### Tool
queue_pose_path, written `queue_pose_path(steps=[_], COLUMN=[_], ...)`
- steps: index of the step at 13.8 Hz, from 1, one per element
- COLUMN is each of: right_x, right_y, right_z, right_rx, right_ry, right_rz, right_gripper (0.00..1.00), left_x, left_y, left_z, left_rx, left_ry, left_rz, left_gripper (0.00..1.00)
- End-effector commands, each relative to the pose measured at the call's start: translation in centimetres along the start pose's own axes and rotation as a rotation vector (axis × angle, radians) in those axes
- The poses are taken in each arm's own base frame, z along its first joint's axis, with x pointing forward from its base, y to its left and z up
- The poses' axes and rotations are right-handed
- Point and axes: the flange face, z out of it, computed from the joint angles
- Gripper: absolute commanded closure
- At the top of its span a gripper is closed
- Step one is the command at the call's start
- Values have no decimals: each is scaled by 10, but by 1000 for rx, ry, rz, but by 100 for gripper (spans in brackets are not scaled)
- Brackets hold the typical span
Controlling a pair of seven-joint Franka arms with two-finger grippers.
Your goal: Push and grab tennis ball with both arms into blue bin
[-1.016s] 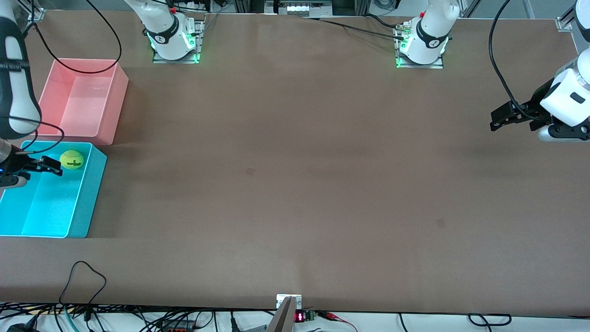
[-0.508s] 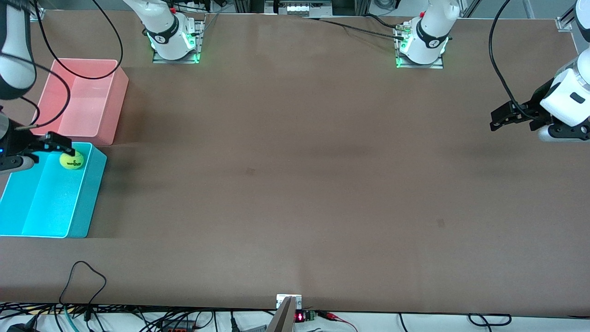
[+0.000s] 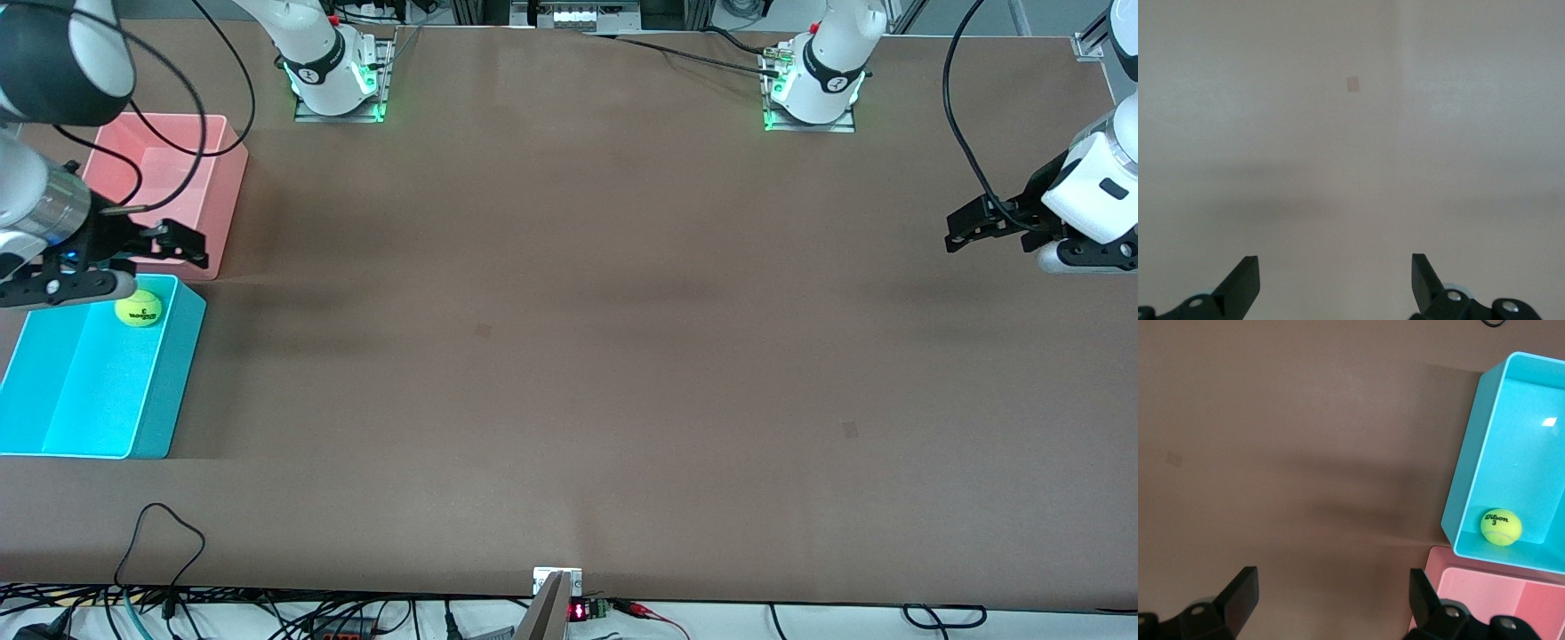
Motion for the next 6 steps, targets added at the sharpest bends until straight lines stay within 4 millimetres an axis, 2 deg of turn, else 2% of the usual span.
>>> queue_pose_path(steps=[1,6], right_x=[-6,-6], right_y=[14,17], right_z=[-5,-5], right_rx=[-6,-7], right_ry=[-1,-8], right_rz=[26,32], right_gripper=[0,0], left_x=[-2,-2], left_y=[-1,-2], left_z=[-4,-3], left_rx=[-6,-6], left_ry=[-1,-4], left_rz=[10,7], left_gripper=[0,0])
